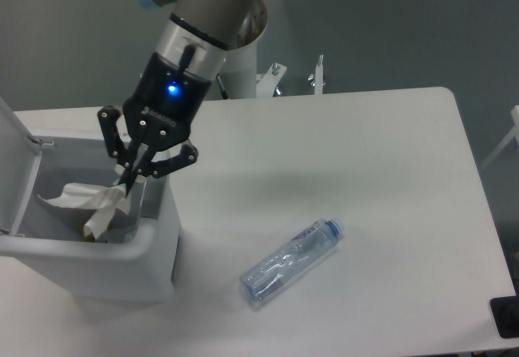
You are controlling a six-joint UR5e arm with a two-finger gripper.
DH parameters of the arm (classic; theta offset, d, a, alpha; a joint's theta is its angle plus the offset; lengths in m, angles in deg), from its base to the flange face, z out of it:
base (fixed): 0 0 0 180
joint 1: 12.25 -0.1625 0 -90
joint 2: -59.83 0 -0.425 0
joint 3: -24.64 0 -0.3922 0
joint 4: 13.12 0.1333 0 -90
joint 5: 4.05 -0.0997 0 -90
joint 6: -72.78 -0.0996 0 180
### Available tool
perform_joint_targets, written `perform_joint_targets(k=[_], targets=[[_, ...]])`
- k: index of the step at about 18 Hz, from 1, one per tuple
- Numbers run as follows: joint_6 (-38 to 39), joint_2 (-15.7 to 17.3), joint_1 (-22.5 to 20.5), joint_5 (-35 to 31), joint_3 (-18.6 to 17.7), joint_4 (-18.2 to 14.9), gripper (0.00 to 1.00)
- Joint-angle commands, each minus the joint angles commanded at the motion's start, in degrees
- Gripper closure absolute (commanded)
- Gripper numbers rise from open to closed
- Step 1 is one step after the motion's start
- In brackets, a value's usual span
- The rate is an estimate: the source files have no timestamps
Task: Place the trash in the trash can
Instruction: 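Open the gripper to drop the tissue into the bin, then move the open gripper back above the clear water bottle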
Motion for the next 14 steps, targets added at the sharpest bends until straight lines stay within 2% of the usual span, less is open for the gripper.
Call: perform_joint_targets(k=[1,4,8,11,14], targets=[[-0.1,-0.2,0.0,0.0,0.1,-0.1,0.01],[-0.2,0.1,0.0,0.2,0.1,-0.2,0.0],[-0.1,-0.1,-1.1,0.1,2.4,0.5,0.0],[-0.2,-1.2,-5.0,0.0,4.8,0.6,0.0],[-0.3,-3.9,-9.0,0.0,8.6,0.6,0.0]])
